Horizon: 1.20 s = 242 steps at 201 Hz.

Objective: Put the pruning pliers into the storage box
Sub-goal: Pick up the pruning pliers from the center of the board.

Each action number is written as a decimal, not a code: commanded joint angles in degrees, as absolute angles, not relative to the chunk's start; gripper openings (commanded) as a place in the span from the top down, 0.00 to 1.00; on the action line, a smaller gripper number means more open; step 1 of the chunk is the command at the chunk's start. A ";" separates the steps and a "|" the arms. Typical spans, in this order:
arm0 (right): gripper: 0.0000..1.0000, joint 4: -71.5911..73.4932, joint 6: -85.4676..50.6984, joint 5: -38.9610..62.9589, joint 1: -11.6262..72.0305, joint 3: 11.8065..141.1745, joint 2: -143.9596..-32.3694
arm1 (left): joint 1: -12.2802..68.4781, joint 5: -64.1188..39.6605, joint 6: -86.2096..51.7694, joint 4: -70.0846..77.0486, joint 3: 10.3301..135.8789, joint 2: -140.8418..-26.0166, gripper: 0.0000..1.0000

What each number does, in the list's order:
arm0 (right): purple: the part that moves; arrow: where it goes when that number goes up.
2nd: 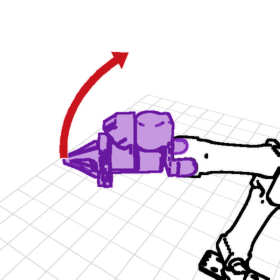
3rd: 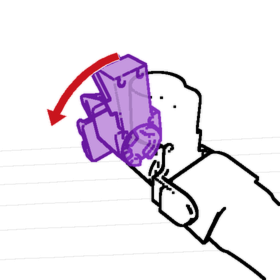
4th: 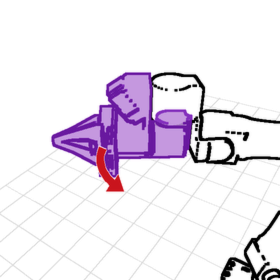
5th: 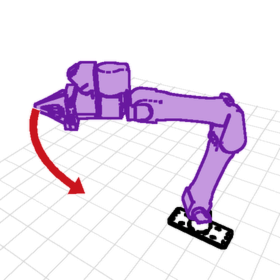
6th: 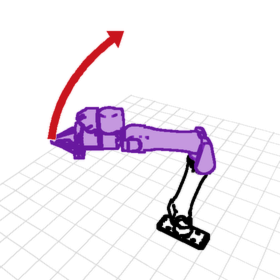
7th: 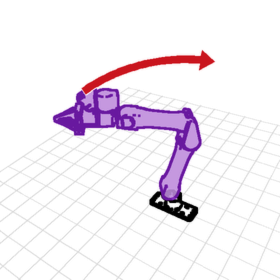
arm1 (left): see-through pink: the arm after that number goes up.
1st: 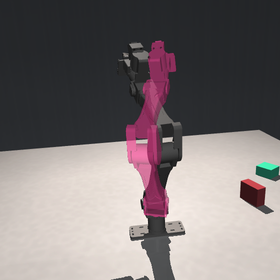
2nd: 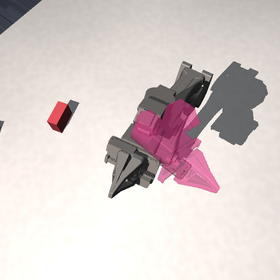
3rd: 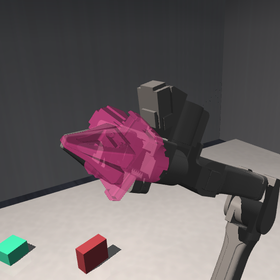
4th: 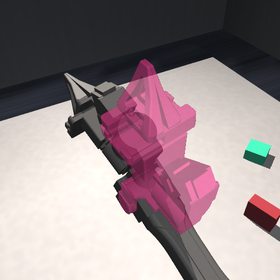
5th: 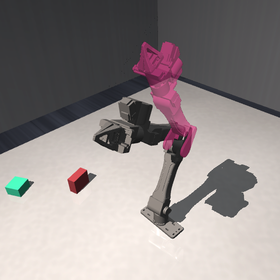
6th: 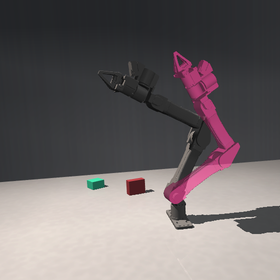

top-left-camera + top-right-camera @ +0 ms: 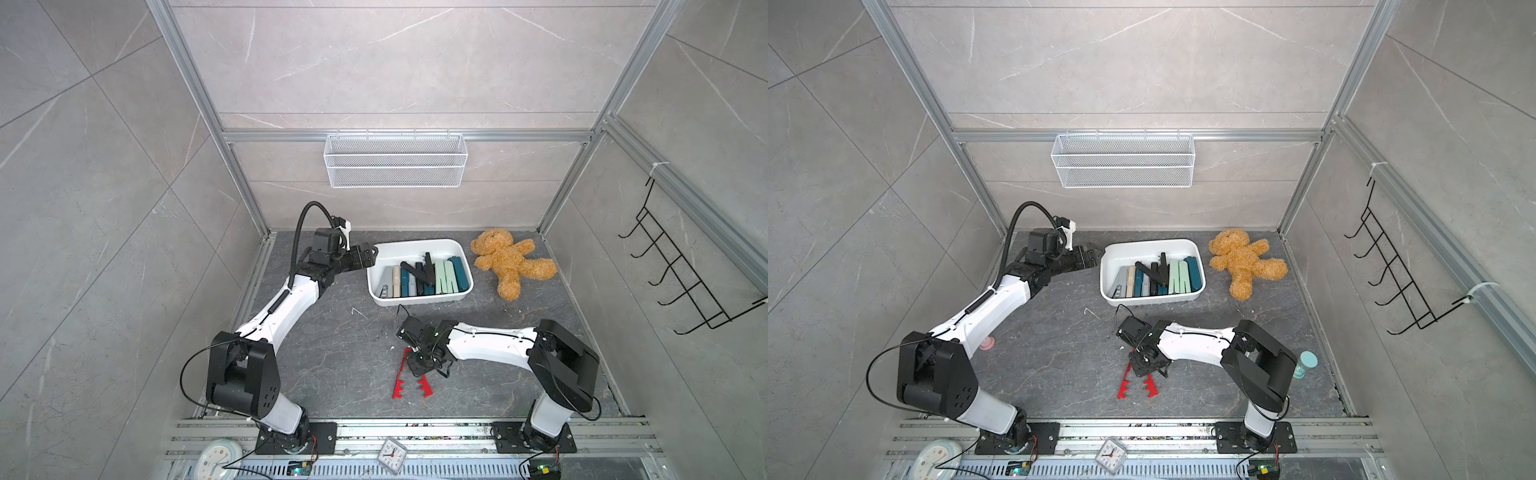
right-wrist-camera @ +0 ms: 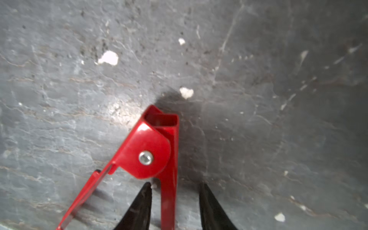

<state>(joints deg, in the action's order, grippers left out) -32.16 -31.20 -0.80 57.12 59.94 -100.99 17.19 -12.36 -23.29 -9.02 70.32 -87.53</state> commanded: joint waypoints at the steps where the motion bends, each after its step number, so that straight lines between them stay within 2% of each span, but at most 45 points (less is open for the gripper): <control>1: 0.64 -34.06 -32.97 -3.00 57.62 60.99 -102.74 | 16.57 -10.73 -21.57 -8.90 69.23 -84.84 0.01; 87: 0.90 -35.76 -32.31 -5.51 57.70 63.27 -102.39 | 14.35 -8.85 -21.45 -10.76 66.55 -82.69 0.01; 154: 0.91 -43.05 -29.04 -8.87 57.70 71.44 -101.99 | 10.61 -7.73 -22.06 -12.82 62.87 -80.45 0.01; 198: 0.91 -51.93 -23.48 -12.07 56.63 85.19 -105.88 | 8.63 -7.63 -22.06 -14.02 60.95 -78.71 0.01; 242: 0.89 -55.03 -18.90 -12.35 52.13 97.71 -110.55 | 8.17 -5.42 -22.24 -14.82 57.22 -76.24 0.01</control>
